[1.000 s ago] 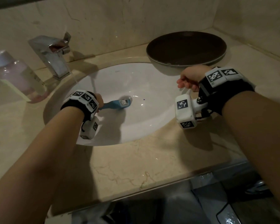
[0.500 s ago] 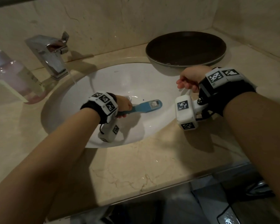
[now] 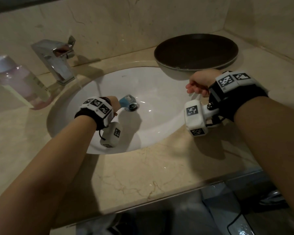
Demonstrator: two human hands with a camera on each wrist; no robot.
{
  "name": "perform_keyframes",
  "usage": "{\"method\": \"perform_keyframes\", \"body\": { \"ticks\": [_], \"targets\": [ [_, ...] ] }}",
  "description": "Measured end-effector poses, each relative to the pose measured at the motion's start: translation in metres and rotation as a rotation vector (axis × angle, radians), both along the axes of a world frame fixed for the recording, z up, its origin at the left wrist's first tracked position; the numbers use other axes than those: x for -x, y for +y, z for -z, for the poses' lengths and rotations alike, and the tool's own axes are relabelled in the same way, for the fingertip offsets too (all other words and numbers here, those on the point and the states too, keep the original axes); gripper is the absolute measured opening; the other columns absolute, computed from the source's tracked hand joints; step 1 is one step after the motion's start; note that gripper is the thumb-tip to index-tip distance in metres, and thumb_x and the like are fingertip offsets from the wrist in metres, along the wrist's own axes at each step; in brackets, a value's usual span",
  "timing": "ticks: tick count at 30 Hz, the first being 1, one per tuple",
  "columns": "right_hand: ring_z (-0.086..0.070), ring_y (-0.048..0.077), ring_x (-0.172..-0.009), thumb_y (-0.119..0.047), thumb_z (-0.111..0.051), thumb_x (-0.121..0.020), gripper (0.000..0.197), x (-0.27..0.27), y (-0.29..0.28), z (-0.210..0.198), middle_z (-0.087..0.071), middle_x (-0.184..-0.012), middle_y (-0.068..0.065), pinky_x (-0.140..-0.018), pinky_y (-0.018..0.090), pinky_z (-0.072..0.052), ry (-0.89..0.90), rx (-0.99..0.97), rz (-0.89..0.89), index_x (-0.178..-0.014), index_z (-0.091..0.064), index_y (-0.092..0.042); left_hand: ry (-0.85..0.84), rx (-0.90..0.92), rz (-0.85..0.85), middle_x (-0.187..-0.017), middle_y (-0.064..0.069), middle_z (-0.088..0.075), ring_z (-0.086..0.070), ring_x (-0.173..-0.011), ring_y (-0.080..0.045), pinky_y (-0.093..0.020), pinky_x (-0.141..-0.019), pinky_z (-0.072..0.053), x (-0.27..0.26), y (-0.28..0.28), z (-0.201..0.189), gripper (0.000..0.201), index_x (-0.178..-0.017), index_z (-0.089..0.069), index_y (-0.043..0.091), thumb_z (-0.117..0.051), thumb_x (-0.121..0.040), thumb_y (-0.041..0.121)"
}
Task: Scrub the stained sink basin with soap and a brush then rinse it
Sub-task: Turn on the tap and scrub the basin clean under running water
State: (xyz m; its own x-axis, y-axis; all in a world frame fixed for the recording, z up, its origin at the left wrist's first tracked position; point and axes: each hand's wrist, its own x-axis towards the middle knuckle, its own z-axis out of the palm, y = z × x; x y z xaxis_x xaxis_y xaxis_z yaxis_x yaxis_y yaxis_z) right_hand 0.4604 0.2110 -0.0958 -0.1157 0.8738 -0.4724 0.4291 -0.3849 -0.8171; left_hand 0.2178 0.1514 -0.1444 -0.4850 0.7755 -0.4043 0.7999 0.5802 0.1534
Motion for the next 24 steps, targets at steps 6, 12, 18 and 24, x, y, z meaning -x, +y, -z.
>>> {"method": "perform_keyframes", "body": {
  "ticks": [6,12,18,24],
  "targets": [
    [-0.033,0.001,-0.013,-0.006,-0.032,-0.098,0.028,-0.002,-0.003,-0.003,-0.053,-0.029,0.003,-0.021,0.006,-0.021,-0.003,-0.004,-0.016,-0.075,-0.047,-0.001,-0.262,-0.006,-0.011,-0.063,-0.005,-0.048,-0.042,-0.041,-0.013,-0.009,-0.033,-0.033,-0.003,0.001,-0.019,0.030,-0.073,-0.047,0.008,-0.033,-0.099,0.015],
    [-0.034,0.001,-0.014,-0.006,-0.033,-0.097,0.028,-0.004,-0.003,-0.003,-0.052,-0.068,0.005,-0.022,0.006,-0.022,-0.008,-0.009,-0.030,-0.074,-0.048,-0.002,-0.232,0.279,0.201,-0.064,-0.004,-0.048,-0.044,-0.027,-0.002,-0.007,-0.031,-0.030,-0.023,-0.012,-0.018,0.033,-0.073,-0.052,0.011,-0.034,-0.100,0.014],
    [-0.034,0.001,-0.014,-0.006,-0.033,-0.097,0.027,-0.004,-0.003,-0.002,-0.052,-0.068,0.006,-0.022,0.006,-0.021,0.008,-0.007,-0.033,-0.075,-0.047,-0.002,-0.083,0.073,0.031,-0.067,-0.005,-0.044,-0.045,-0.040,-0.008,-0.016,-0.040,-0.036,-0.007,-0.014,0.005,0.037,-0.062,-0.039,0.010,-0.037,-0.098,0.005],
    [-0.034,0.001,-0.014,-0.006,-0.032,-0.098,0.028,-0.004,-0.004,-0.002,-0.052,-0.069,0.006,-0.021,0.006,-0.021,0.001,-0.011,-0.034,-0.075,-0.047,-0.002,-0.095,0.044,-0.065,-0.059,-0.007,-0.042,-0.037,-0.045,-0.016,-0.022,-0.041,-0.030,0.009,-0.004,0.005,0.037,-0.062,-0.040,0.006,-0.035,-0.098,0.006]
  ]
}}
